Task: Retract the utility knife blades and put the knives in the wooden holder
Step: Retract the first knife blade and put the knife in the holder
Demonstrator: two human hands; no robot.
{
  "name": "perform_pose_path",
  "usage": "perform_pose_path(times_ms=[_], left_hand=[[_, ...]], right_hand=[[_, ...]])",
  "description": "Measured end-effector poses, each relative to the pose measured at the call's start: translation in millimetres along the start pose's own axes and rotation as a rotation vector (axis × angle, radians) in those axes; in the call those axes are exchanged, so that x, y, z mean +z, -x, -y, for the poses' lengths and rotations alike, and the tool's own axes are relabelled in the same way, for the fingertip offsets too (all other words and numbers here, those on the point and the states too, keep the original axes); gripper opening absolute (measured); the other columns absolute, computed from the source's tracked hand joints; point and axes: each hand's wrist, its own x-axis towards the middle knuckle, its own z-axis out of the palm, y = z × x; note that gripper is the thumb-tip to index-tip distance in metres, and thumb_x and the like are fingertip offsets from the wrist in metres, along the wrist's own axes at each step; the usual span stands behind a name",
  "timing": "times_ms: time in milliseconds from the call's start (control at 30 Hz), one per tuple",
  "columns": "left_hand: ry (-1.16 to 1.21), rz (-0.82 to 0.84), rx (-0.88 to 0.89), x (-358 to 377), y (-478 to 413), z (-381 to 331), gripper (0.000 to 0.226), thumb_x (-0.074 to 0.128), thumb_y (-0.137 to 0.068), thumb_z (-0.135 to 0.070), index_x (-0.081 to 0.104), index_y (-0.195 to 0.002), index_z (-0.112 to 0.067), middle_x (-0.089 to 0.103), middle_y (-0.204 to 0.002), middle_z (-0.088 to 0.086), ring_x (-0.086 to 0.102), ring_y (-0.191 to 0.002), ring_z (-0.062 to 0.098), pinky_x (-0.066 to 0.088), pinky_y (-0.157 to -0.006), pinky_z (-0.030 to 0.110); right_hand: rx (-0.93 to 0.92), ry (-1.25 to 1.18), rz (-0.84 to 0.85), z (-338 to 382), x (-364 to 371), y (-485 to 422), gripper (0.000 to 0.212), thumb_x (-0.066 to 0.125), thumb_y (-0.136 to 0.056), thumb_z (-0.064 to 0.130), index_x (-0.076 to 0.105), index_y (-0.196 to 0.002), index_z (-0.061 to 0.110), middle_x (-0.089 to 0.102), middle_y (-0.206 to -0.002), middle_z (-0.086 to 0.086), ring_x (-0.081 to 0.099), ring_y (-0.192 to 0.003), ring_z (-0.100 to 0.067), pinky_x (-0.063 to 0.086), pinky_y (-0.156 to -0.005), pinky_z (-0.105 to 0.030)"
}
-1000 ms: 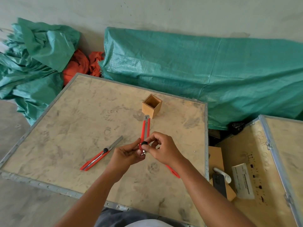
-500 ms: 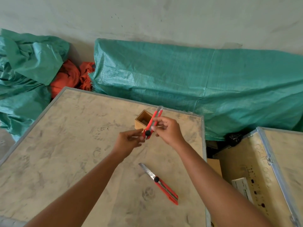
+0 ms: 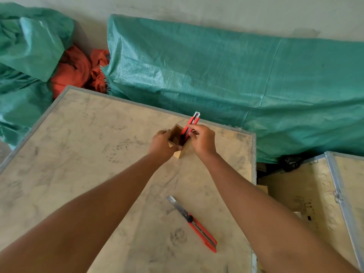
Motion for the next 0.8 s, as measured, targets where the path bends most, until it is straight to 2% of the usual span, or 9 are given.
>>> perform_pose_path(times_ms=[100,233,367,500,633,733,800], left_hand=[[0.027,-0.014,0.003,3.5,0.1,4.5,0.076,0.079,-0.079,-0.035,0.045,-0.144,-0.013,0.050,-0.143,0.008,0.051,-0.125,0.028,0.046,-0.103,0.037],[0.025,-0.028,0.014,4.5,1.7,5.7,0.077,0.077,-0.081,-0.037,0.042,-0.146,-0.014,0.049,-0.145,0.008,0.049,-0.129,0.029,0.045,-0.105,0.039],[0.040,-0.029,0.008,1.8,8.4,8.9,0.077,0.076,-0.081,-0.037,0.042,-0.147,-0.015,0.048,-0.147,0.008,0.048,-0.130,0.028,0.043,-0.107,0.040],[0.067,-0.080,-0.006,-11.7,31.0,18.7,0.069,0.073,-0.084,-0.039,0.047,-0.144,-0.016,0.048,-0.148,0.006,0.048,-0.132,0.026,0.042,-0.106,0.041],[0.096,-0.128,-0.051,-35.5,66.1,47.3,0.058,0.071,-0.084,-0.045,0.056,-0.135,-0.022,0.057,-0.141,0.002,0.054,-0.126,0.023,0.047,-0.104,0.043],[0.141,-0.156,-0.092,-56.6,97.3,76.0,0.056,0.072,-0.084,-0.042,0.058,-0.133,-0.020,0.062,-0.136,0.002,0.058,-0.122,0.022,0.048,-0.101,0.039],[0.159,-0.174,-0.132,-70.2,117.6,99.4,0.055,0.072,-0.085,-0.038,0.058,-0.134,-0.018,0.062,-0.135,0.002,0.059,-0.121,0.022,0.048,-0.099,0.037]], right_hand=[[-0.015,0.053,0.043,-3.3,8.6,4.4,0.036,0.065,-0.090,-0.004,0.075,-0.120,0.013,0.076,-0.115,-0.013,0.069,-0.105,-0.028,0.044,-0.090,-0.021],[-0.023,0.062,0.048,-4.9,11.0,9.2,0.037,0.063,-0.091,-0.005,0.074,-0.122,0.011,0.074,-0.114,-0.015,0.069,-0.105,-0.029,0.045,-0.091,-0.023],[-0.032,0.036,0.042,-5.2,5.4,21.3,0.041,0.066,-0.088,-0.008,0.072,-0.124,0.011,0.072,-0.119,-0.015,0.068,-0.107,-0.029,0.055,-0.099,-0.035],[-0.026,0.038,0.015,-6.0,-3.9,39.8,0.042,0.070,-0.087,-0.004,0.072,-0.124,0.015,0.069,-0.120,-0.012,0.066,-0.110,-0.028,0.057,-0.097,-0.043],[-0.046,0.054,0.050,7.8,-7.3,67.3,0.039,0.071,-0.088,0.002,0.071,-0.124,0.015,0.069,-0.120,-0.011,0.066,-0.108,-0.027,0.056,-0.097,-0.037],[-0.074,0.014,0.120,26.6,3.3,94.1,0.035,0.072,-0.089,0.006,0.071,-0.123,0.012,0.070,-0.119,-0.012,0.068,-0.101,-0.025,0.055,-0.088,-0.027],[-0.057,-0.031,0.187,41.7,17.4,113.2,0.032,0.071,-0.091,0.008,0.072,-0.122,0.014,0.072,-0.119,-0.008,0.069,-0.092,-0.020,0.057,-0.083,-0.027]])
